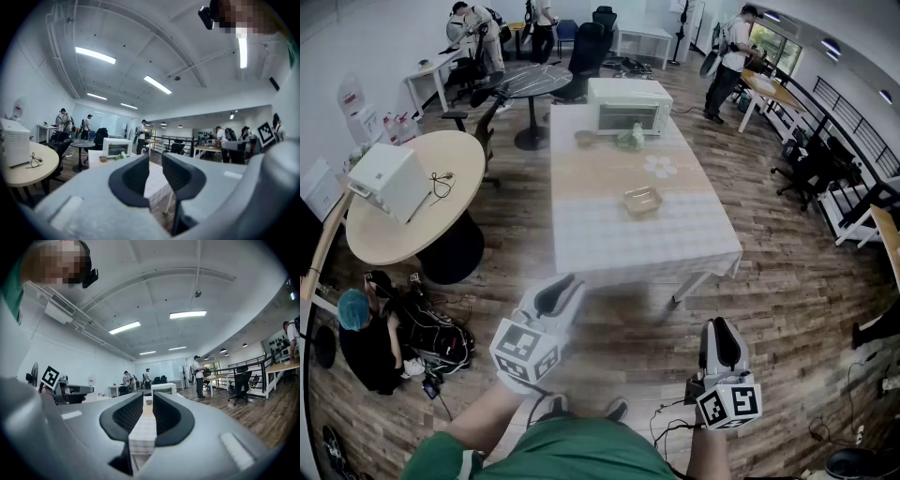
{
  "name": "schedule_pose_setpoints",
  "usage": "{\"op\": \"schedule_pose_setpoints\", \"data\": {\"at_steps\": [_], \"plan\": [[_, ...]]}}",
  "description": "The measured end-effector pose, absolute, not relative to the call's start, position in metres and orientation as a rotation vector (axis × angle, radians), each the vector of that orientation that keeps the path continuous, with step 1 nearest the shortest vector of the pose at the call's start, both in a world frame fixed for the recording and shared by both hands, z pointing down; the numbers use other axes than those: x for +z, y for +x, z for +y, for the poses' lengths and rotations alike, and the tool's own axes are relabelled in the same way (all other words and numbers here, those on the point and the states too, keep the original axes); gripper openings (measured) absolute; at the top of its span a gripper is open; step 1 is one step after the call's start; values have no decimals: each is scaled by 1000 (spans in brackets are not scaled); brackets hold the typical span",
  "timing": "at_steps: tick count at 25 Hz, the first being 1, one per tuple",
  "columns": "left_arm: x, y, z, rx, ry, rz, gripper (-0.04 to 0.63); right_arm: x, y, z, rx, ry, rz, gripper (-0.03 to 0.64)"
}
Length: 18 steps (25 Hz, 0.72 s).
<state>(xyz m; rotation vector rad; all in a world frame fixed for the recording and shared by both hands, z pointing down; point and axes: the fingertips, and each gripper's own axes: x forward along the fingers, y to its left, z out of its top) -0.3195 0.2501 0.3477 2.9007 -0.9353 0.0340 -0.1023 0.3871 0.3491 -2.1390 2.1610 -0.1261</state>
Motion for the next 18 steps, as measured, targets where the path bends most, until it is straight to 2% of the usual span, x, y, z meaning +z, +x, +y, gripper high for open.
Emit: {"op": "schedule_pose_setpoints", "data": {"at_steps": [3, 6, 9, 13, 18], "plan": [[347, -308, 252, 45, 2910, -936, 99, 347, -91, 387, -121, -2117, 2162, 64], [349, -294, 259, 62, 2919, -933, 156, 347, -79, 386, -144, -2071, 2188, 65], [349, -279, 265, 75, 2914, -944, 202, 347, -64, 386, -151, -2053, 2208, 131], [344, -258, 273, 73, 2903, -998, 212, 341, -35, 390, -112, -2031, 2215, 181], [351, -237, 286, 80, 2878, -1080, 213, 347, -6, 399, -112, -1969, 2252, 187]]}}
